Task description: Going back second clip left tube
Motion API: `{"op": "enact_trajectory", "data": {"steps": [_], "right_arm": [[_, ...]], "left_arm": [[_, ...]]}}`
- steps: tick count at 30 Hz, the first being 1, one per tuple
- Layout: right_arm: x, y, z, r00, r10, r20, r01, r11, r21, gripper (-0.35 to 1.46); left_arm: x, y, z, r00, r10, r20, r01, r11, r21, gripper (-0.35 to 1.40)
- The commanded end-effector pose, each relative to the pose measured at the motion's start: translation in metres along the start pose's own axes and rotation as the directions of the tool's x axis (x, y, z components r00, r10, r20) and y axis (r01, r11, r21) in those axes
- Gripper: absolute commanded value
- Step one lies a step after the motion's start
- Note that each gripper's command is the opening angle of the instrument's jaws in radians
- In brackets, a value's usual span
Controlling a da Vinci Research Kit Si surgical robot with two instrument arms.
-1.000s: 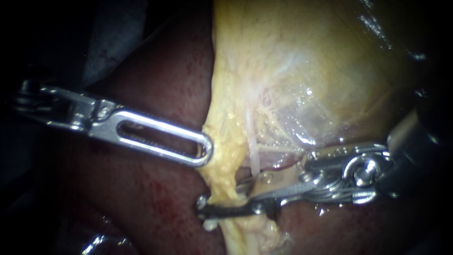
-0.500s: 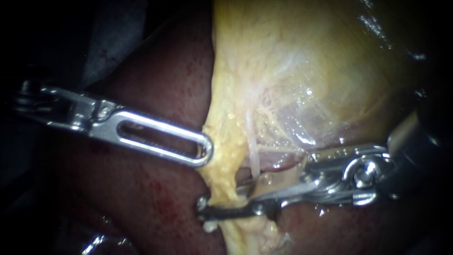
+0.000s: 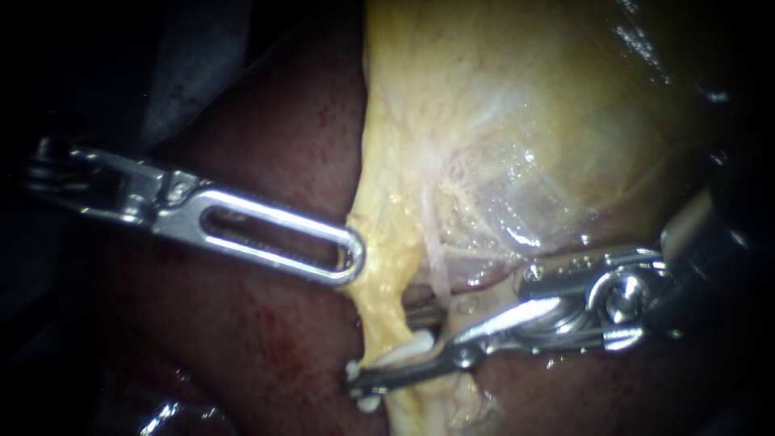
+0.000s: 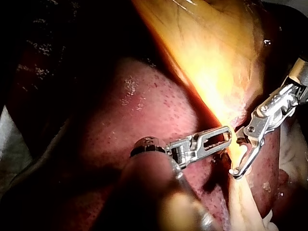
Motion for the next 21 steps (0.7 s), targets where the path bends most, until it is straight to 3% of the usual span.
{"op": "enact_trajectory", "data": {"steps": [1,11,21], "right_arm": [[0.0001,0.0,0.0002,1.0,0.004,-0.003,-0.004,1.0,0.0,0.5],[0.0011,0.0003,0.0023,1.0,-0.01,-0.01,0.01,1.0,-0.01,0.48],[0.0004,0.0005,0.0012,1.0,-0.025,-0.008,0.025,1.0,-0.005,0.47]], "left_arm": [[0.0,0.0,0.0,1.0,0.0,0.0,0.0,1.0,0.0,-0.35],[0.0,0.0001,0.0002,1.0,0.0,0.001,0.0,1.0,-0.001,-0.35],[0.0,0.0001,0.0002,1.0,0.0,0.001,0.0,1.0,-0.001,-0.35]]}}
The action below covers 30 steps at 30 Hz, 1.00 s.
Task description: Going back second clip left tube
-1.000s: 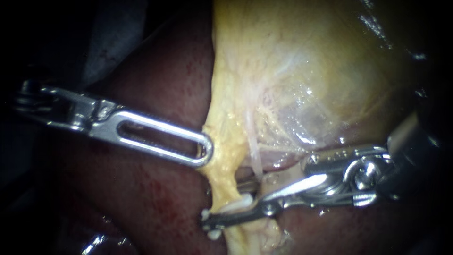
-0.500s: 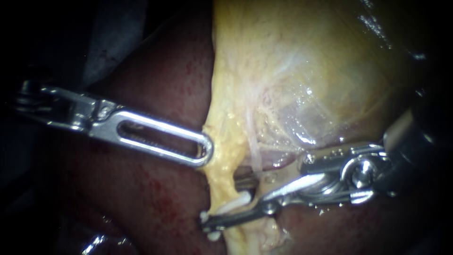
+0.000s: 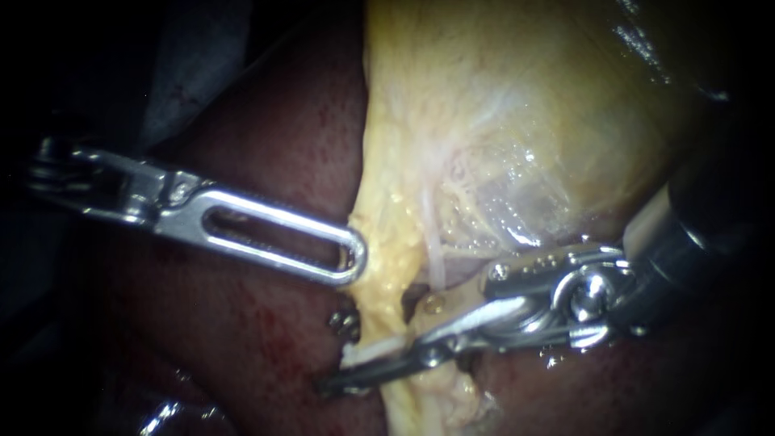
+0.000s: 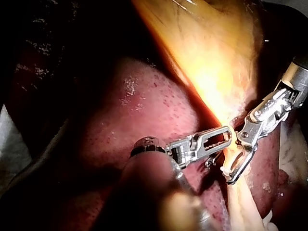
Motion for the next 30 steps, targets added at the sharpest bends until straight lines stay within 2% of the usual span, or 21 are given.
{"op": "enact_trajectory", "data": {"steps": [1,8,14,19,25,30], "right_arm": [[0.0001,0.0,-0.0005,1.0,-0.001,-0.002,0.001,1.0,0.001,0.47],[0.0005,-0.0002,-0.004,1.0,0.002,-0.019,-0.002,1.0,-0.014,0.47],[0.0009,-0.0005,-0.0076,0.999,-0.001,-0.052,0.0,1.0,-0.014,0.47],[0.0014,-0.0007,-0.0118,0.997,-0.004,-0.075,0.001,0.999,-0.036,0.47],[0.0021,-0.0001,-0.0173,0.995,-0.017,-0.099,0.01,0.997,-0.073,0.47],[0.0022,0.0005,-0.0205,0.993,-0.03,-0.111,0.018,0.995,-0.101,0.47]], "left_arm": [[0.0,0.0,0.0,1.0,0.0,0.0,0.0,1.0,0.0,-0.35],[0.0,0.0,0.0,1.0,0.0,0.0,0.0,1.0,0.0,-0.35],[0.0,0.0001,0.0,1.0,0.001,0.0,-0.001,1.0,0.0,-0.35],[0.0,0.0002,-0.0001,1.0,0.001,-0.001,-0.001,1.0,0.0,-0.35],[0.0001,0.0003,0.0,1.0,0.001,0.0,-0.001,1.0,0.0,-0.35],[0.0001,0.0003,0.0001,1.0,0.002,0.0,-0.002,1.0,-0.001,-0.35]]}}
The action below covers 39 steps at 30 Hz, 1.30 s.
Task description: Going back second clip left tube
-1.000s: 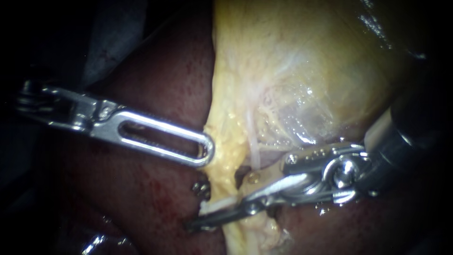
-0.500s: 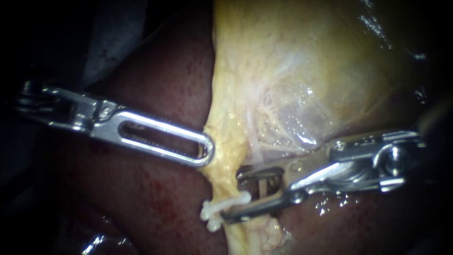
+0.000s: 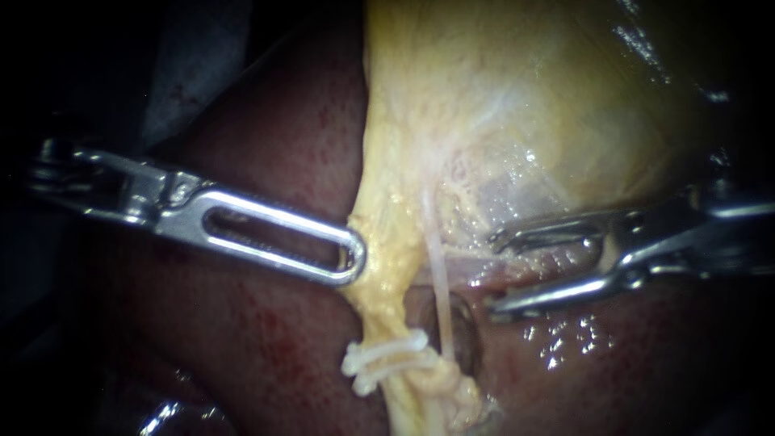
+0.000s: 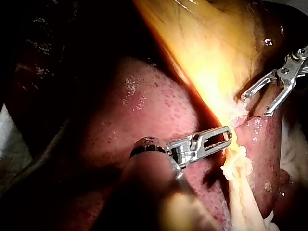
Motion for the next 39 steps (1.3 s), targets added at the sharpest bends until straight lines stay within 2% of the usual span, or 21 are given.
{"op": "enact_trajectory", "data": {"steps": [1,10,20,26,39], "right_arm": [[0.0,0.0001,-0.0005,1.0,-0.003,-0.002,0.003,1.0,-0.007,0.48],[-0.0001,0.0003,-0.0016,1.0,-0.001,-0.009,0.001,1.0,-0.022,0.48],[-0.0001,0.0002,-0.0019,1.0,-0.001,-0.008,0.001,1.0,-0.021,0.48],[-0.0001,0.0002,-0.002,1.0,0.0,-0.008,0.0,1.0,-0.02,0.48],[-0.0001,0.0002,-0.0022,1.0,0.0,-0.008,0.0,1.0,-0.02,0.48]], "left_arm": [[0.0,0.0,0.0,1.0,0.0,0.0,0.0,1.0,-0.001,-0.35],[-0.0001,0.0007,0.0005,1.0,0.003,0.002,-0.003,1.0,-0.004,-0.35],[-0.0001,0.0031,0.0049,0.9998,0.012,0.018,-0.012,1.0,-0.028,-0.35],[-0.0003,0.0037,0.0068,0.9997,0.014,0.017,-0.014,0.999,-0.032,-0.35],[-0.0002,0.0043,0.0071,0.9997,0.017,0.017,-0.017,0.999,-0.035,-0.35]]}}
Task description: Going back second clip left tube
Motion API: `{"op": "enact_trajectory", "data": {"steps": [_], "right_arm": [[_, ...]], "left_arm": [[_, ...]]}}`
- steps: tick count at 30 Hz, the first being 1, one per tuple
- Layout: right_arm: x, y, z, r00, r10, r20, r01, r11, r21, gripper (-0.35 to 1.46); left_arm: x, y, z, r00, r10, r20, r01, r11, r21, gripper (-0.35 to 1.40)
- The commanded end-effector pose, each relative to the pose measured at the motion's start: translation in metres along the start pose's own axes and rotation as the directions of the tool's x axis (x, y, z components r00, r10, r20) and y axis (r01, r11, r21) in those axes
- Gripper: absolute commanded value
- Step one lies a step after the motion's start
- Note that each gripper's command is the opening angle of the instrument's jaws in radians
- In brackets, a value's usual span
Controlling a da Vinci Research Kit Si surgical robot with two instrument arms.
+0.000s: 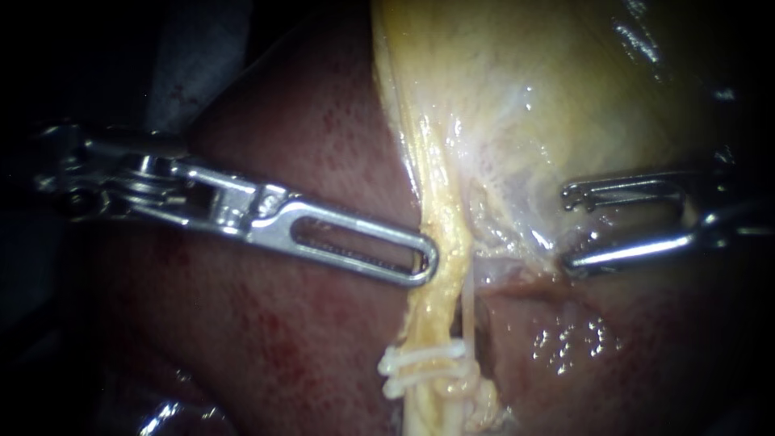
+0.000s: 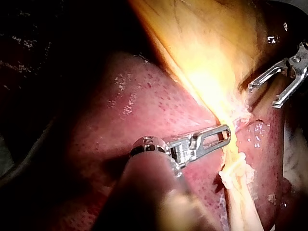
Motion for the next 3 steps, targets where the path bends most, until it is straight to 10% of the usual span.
{"op": "enact_trajectory", "data": {"steps": [1,3], "right_arm": [[0.0,0.0,0.0,1.0,0.0,0.0,0.0,1.0,0.0,0.48],[0.0,0.0,0.0,1.0,0.0,0.0,0.0,1.0,0.0,0.48]], "left_arm": [[0.0,0.0,0.0,1.0,0.0,0.0,0.0,1.0,0.001,-0.35],[0.0,0.0,0.0,1.0,0.0,0.0,0.0,1.0,0.002,-0.35]]}}
